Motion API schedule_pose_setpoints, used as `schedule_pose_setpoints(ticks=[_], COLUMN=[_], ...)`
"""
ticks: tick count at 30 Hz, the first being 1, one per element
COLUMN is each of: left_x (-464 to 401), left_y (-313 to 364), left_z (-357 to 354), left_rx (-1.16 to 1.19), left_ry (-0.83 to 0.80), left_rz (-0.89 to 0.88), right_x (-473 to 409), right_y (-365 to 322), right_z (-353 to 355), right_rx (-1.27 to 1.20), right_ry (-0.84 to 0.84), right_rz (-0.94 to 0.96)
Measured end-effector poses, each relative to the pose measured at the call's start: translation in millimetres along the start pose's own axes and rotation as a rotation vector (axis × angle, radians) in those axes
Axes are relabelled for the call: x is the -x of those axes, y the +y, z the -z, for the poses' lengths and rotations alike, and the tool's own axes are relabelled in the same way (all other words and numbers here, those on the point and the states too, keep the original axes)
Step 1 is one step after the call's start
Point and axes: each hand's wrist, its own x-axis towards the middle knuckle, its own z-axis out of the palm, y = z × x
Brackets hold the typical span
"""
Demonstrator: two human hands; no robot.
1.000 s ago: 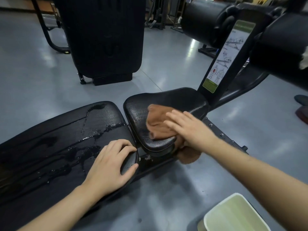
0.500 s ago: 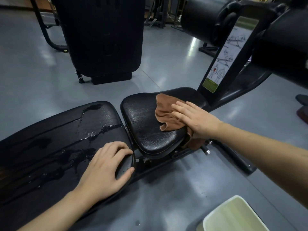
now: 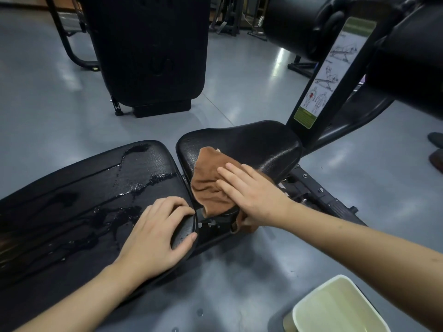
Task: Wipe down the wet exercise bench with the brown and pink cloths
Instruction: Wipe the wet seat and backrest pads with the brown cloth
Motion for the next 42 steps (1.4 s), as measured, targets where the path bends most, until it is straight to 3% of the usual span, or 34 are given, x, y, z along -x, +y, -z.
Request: schedule_pose_setpoints(ticks=[7,13,24,34,42], left_x=[-0.5,0.7,1.1,0.7,-1.0], left_y=[1.0,1.7,-0.1,-2.7,-0.4], left_z=[1.3,2.2,2.9,-0.4,-1.7], left_rx=[0.007,0.008,0.024,0.03,0.027], left_ry=[-0.008,-0.018,-0.021,-0.011,-0.008], left_rz=[0.009,0.017,0.016,0.01,0.005], right_x=[-37.1,-35.8,-9.3,18.0,19.8], right_y=[-58.8,-52.9,39.6,142.4,160.7], right_z=[9.4,5.4,-9.6,-22.7,-24.3], right_rx=[0.049,-0.004,-0.03,-0.01,0.053], right_ry=[0.018,0.024,0.008,-0.025,-0.026], right_rz=[-0.1,-0.082,0.206,-0.01,-0.015])
